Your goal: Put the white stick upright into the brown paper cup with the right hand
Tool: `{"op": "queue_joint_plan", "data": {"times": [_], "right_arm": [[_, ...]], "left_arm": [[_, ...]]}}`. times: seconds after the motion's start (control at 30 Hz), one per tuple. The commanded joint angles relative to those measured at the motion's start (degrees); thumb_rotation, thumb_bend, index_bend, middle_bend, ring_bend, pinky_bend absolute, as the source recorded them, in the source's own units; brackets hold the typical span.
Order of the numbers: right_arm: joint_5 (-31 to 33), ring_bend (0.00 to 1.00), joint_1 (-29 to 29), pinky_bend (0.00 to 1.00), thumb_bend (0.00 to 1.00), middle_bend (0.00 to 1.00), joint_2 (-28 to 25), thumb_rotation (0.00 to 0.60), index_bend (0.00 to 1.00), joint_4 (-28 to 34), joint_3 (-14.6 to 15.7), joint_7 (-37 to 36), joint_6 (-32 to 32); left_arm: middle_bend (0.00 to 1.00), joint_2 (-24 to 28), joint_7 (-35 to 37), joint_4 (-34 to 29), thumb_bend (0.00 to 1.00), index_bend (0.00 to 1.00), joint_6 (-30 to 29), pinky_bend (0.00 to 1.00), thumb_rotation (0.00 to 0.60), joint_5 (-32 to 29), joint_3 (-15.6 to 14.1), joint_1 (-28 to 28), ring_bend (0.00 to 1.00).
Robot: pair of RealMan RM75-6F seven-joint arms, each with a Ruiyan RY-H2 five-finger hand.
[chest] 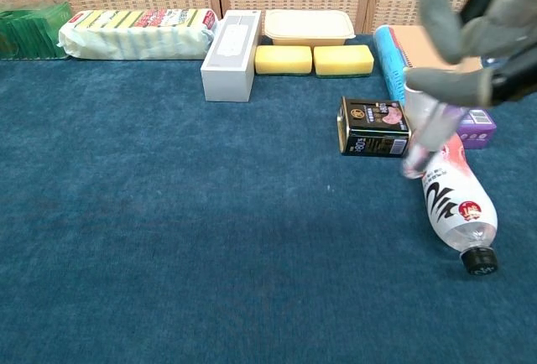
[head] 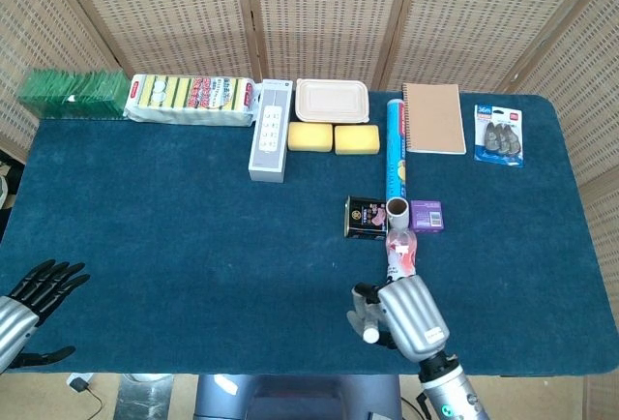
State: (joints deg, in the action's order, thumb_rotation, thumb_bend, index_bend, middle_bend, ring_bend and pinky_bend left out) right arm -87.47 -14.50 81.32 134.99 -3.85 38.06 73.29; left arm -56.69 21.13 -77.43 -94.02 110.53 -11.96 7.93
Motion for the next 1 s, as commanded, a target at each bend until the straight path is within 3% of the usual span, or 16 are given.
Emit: {"op": "queue_joint_plan", "data": {"times": [0.03,0.1,0.17,0.23,0.27,0.33,0.37,0.47,0.63,1.0], "right_arm": [[10.35,1.0,-4.43,1.0,0.42,0.98,10.85,0.6,0.79,0.0,-6.56,10.73,0.65],[9.12,1.0,-4.03,1.0,0.42,0.98,10.1,0.6,0.79,0.0,-3.91,13.03,1.06],[4.07,1.0,-2.8,1.0,0.42,0.98,7.42,0.6,0.79,0.0,0.29,11.91,1.16],[4.1,1.0,-2.89,1.0,0.42,0.98,6.44,0.6,0.79,0.0,-2.29,9.7,2.61],[8.12,1.0,-3.62,1.0,0.42,0.98,7.58,0.6,0.8,0.0,-6.72,9.88,4.18],[13.15,1.0,-4.92,1.0,0.42,0.98,9.24,0.6,0.8,0.0,-10.02,10.21,4.57],[15.39,1.0,-5.97,1.0,0.42,0.98,9.7,0.6,0.8,0.0,-10.83,10.73,3.79],[13.88,1.0,-7.28,1.0,0.42,0.98,8.56,0.6,0.8,0.0,-6.99,13.06,1.25],[21.68,1.0,-10.24,1.0,0.42,0.98,11.94,0.6,0.8,-1.74,-15.0,14.93,4.93],[32.23,1.0,-16.49,1.0,0.42,0.98,12.38,0.6,0.8,-7.87,-22.96,14.23,5.2]], "left_arm": [[0.05,0.23,-0.72,-0.47,0.08,0.04,0.3,0.0,0.55,0.67,-0.44,0.14,0.0],[0.05,0.36,0.03,0.12,0.08,0.04,-0.95,0.0,0.548,1.59,-0.76,-0.09,0.0],[0.05,0.29,1.29,1.09,0.08,0.04,-1.95,0.0,0.548,0.82,-0.45,-0.49,0.0],[0.05,0.06,1.86,1.3,0.08,0.04,-1.44,0.0,0.548,-0.43,0.07,-0.35,0.0],[0.05,0.02,1.83,1.14,0.08,0.04,-1.15,0.0,0.546,-0.68,0.21,-0.21,0.0],[0.05,0.07,1.69,1.0,0.08,0.04,-1.09,0.0,0.553,-0.42,0.11,-0.13,0.0],[0.05,0.18,1.74,1.04,0.08,0.04,-1.43,0.0,0.553,0.18,-0.12,-0.15,0.0],[0.05,0.17,3.13,2.3,0.08,0.04,-3.89,0.0,0.556,1.56,-0.39,-0.58,0.0],[0.05,-0.17,2.15,1.92,0.08,0.04,-1.99,0.0,0.553,0.29,-0.08,-0.24,0.0],[0.05,-0.13,2.73,1.74,0.08,0.04,-0.92,0.0,0.551,0.06,-0.06,0.5,0.0]]}}
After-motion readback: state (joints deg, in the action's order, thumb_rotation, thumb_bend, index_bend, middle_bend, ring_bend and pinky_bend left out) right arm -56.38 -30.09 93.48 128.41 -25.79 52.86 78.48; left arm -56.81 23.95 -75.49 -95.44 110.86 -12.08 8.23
